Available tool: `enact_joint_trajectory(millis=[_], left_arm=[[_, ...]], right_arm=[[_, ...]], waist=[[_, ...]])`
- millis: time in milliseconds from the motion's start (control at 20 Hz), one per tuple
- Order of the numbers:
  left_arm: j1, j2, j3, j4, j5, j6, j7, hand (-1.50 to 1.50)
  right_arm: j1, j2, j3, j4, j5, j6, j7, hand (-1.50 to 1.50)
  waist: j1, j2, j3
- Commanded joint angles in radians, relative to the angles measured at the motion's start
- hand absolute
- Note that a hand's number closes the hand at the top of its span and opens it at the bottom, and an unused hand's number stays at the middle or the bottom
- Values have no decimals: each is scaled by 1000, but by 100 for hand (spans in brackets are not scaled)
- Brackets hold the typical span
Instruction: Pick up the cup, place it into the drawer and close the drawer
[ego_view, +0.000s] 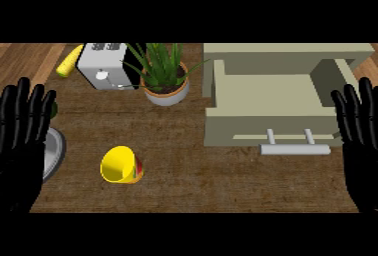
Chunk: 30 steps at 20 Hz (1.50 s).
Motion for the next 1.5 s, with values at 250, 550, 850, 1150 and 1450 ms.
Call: enact_joint_trajectory(millis=[250,550,850,1150,1450], left_arm=[[50,-17,-90,2,20,-82,-89,-150],[136,-83,-258,-80,80,43,64,-150],[60,-83,-232,43,88,52,-2,-150],[119,-83,-259,6,87,60,-8,-150],[76,-81,-204,26,89,67,49,-150]], right_arm=[[-60,-71,-68,-43,-72,50,127,-150],[-10,2,48,32,-34,54,82,-150],[-67,-25,-22,14,-108,72,159,-150],[-121,-30,-46,126,-99,90,96,-150],[-48,7,4,83,-43,76,53,-150]], waist=[[-3,15,-13],[1,14,-13],[-2,15,-13],[0,15,-13],[-2,15,-13]])
